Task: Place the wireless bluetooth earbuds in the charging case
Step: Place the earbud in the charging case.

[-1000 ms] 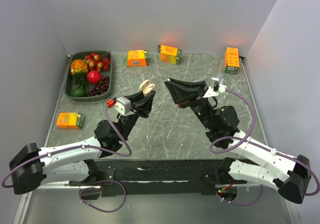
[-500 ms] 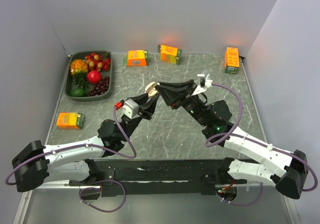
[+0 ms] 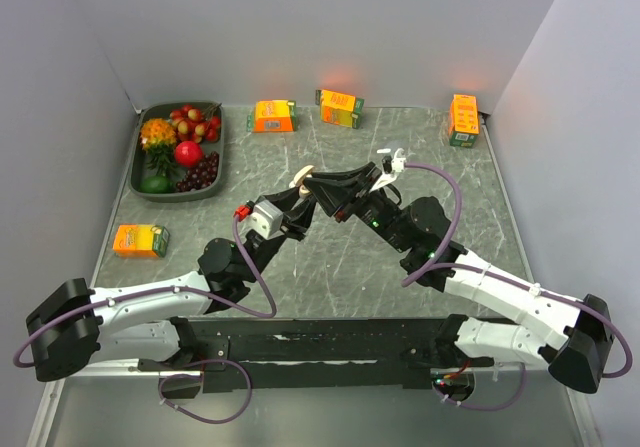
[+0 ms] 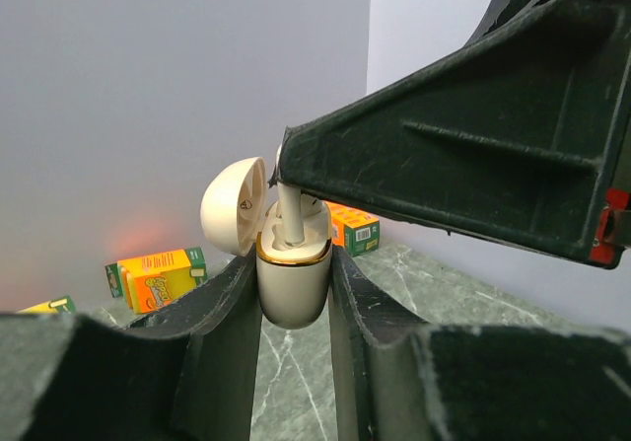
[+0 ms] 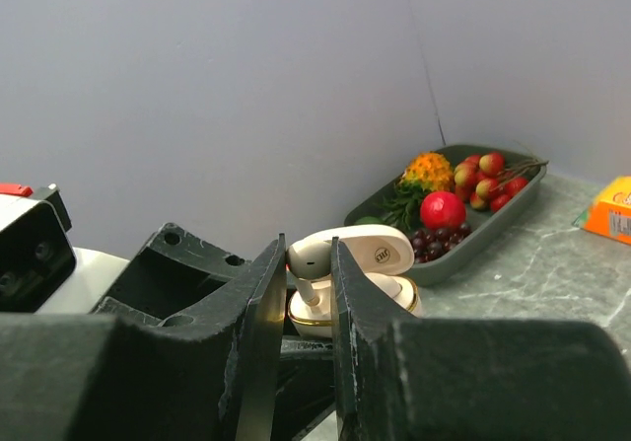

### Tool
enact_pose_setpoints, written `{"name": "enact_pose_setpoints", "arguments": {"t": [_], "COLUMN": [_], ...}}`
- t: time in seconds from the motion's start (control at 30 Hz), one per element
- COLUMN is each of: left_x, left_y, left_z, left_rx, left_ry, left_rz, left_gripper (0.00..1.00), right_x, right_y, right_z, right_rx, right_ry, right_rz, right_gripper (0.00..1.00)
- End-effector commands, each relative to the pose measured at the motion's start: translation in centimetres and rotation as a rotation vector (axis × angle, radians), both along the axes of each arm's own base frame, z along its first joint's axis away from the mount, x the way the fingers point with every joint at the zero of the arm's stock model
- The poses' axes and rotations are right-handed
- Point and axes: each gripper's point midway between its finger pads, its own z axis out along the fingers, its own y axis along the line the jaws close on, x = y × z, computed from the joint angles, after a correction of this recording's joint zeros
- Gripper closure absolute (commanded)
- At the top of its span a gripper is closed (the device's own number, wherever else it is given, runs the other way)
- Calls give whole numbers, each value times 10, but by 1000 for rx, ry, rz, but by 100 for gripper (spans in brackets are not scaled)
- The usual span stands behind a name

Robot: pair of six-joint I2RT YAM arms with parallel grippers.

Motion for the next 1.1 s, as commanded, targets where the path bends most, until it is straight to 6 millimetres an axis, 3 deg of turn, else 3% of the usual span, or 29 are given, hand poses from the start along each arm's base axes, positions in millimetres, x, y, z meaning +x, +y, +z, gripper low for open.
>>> {"name": "enact_pose_setpoints", "arguments": {"t": [0.0,0.67,0.9,1.07], "left_x": [-4,-2,0,2], "left_y": [4,11,12,13], "left_z": [16,21,18,18], "left_rx": [-47,-79,-83,-87], "left_ry": [-37,-20,-9,-7], "left_rz": [-11,15,25,33], "left_gripper": [99,99,99,99], "right_x": [-5,-5,-7,-9], "right_y": [0,2,-2,-2], "right_z": [19,8,14,15], "right_rx": [39,1,7,2], "right_ry": [-30,-7,-6,-3], "right_rz": [12,5,-4,1], "right_gripper": [100,100,75,69]}}
